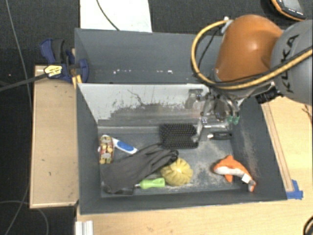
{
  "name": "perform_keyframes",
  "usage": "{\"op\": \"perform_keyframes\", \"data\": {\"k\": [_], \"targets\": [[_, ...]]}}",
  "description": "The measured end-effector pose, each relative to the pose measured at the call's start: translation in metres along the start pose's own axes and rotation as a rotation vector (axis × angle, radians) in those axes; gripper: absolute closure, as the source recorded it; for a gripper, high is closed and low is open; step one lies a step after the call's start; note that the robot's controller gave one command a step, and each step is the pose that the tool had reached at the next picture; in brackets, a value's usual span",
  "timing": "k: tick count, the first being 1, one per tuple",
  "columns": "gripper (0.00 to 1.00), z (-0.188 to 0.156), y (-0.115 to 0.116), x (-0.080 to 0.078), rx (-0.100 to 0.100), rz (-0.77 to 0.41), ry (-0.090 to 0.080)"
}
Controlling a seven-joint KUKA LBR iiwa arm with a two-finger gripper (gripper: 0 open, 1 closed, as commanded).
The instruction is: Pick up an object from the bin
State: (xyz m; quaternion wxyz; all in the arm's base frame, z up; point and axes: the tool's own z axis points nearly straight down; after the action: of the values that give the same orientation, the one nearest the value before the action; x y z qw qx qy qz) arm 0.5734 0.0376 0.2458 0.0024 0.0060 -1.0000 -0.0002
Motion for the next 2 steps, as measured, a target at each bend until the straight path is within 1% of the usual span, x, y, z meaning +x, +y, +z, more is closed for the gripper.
{"op": "perform_keyframes", "data": {"k": [1, 2], "targets": [[0.00, -0.005, 0.000, -0.001, 0.000, 0.002, -0.009], [0.00, 0.171, 0.001, -0.005, -0.005, 0.159, -0.021]]}}
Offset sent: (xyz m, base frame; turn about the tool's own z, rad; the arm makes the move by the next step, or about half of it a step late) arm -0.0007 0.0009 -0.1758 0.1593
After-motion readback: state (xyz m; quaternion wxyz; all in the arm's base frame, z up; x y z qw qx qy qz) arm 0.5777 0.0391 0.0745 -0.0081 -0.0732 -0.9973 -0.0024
